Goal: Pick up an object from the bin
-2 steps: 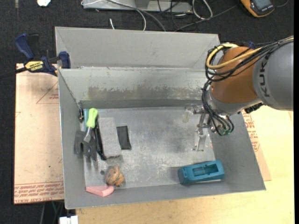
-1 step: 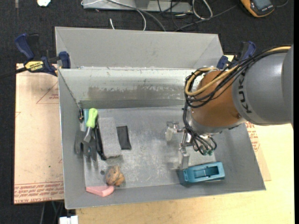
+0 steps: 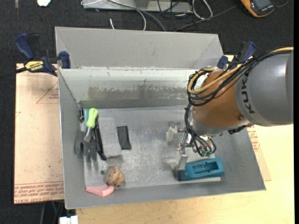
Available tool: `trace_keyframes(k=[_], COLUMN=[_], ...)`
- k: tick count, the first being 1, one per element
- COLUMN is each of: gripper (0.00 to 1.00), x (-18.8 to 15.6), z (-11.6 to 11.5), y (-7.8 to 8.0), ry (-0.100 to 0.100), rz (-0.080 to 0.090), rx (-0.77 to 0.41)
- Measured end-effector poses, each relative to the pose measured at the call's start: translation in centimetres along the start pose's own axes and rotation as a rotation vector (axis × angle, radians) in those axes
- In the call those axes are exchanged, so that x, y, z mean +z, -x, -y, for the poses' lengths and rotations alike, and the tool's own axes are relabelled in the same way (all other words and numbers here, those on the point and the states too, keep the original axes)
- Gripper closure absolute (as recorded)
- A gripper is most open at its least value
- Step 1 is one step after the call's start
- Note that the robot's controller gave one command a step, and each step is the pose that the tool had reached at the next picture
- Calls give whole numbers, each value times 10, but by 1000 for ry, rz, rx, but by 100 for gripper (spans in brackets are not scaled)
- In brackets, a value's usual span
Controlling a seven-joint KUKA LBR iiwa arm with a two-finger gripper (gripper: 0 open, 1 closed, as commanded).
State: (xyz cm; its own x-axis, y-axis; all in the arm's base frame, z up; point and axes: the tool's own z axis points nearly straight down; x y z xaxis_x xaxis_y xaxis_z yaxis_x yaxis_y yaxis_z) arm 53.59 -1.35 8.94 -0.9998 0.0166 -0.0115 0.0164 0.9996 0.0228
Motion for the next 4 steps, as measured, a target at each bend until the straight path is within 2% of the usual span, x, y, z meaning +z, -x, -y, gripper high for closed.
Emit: trace_keyframes(k=[1, 2, 3, 4], gripper=[0, 0, 0, 0], x=[-49, -9, -9, 3], z=[-3, 43, 35, 61], y=[-27, -39, -48, -47], ry=[-16, -11, -16, -7], rz=[-4, 1, 6, 0], rx=[-58, 133, 165, -79])
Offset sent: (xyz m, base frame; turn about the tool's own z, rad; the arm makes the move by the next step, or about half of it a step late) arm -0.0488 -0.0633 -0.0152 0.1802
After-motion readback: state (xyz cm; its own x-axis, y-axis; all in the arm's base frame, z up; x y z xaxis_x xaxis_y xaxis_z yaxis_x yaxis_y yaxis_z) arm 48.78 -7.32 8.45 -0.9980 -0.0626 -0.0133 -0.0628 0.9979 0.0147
